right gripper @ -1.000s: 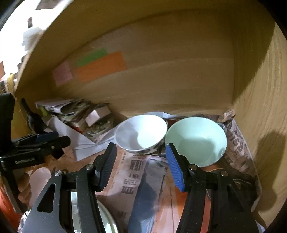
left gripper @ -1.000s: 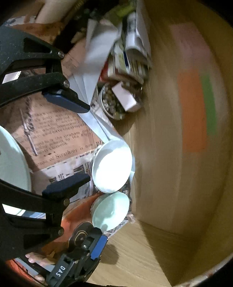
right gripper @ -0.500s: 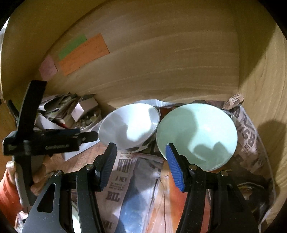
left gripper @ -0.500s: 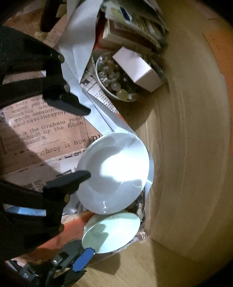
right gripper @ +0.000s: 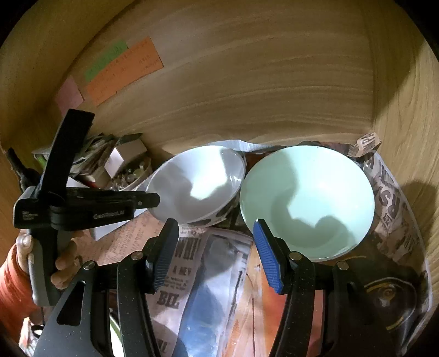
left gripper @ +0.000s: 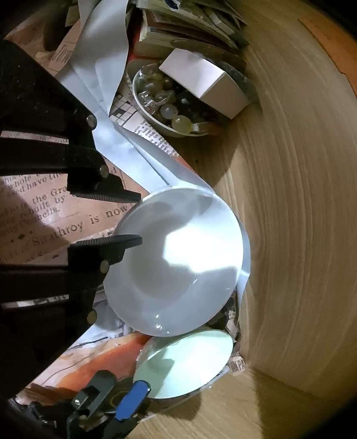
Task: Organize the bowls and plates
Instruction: 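Move both grippers to the white bowl and grasp its rim, then lift the white bowl off the table with both grippers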
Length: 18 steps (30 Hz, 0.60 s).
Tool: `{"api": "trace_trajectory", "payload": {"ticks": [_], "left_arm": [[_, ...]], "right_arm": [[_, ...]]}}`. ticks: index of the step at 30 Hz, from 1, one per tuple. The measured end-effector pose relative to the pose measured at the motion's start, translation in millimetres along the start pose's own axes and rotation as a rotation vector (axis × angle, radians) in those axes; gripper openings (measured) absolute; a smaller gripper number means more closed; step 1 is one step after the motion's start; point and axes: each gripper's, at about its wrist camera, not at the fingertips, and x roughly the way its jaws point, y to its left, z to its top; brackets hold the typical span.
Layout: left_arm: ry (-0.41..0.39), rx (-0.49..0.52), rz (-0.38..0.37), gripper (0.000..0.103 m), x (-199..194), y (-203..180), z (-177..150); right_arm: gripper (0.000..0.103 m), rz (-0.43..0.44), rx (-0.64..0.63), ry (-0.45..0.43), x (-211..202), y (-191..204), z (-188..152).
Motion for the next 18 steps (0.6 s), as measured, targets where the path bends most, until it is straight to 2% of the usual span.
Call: {"api": "trace_trajectory", "payload": {"ticks": [9, 10, 11, 12, 15, 18], "left_arm": [[0.022, 0.016, -0.006, 0.02, -14, 4, -14], [0.017, 0.028, 0.002, 0.017, -17, 2, -17], [0.013, 0.038, 0.006, 0.006, -19, -1, -19], [0.014, 0.055, 0.007, 0.002, -23, -3, -22], [0.034, 0.096, -0.009, 0.002, -30, -12, -34], [0.031, 0.109, 0.007, 0.002, -35, -14, -42]], "right_arm": [[0.053, -0.003, -0.016, 0.005, 4, 3, 1], [0.053, -0.003, -0.018, 0.005, 4, 3, 1], [0.053, -0.004, -0.019, 0.004, 4, 3, 1], [0.053, -0.004, -0.02, 0.005, 4, 4, 1], [0.053, -0.006, -0.02, 0.009, 6, 3, 1], [0.053, -0.011, -0.024, 0.016, 8, 3, 1]]}}
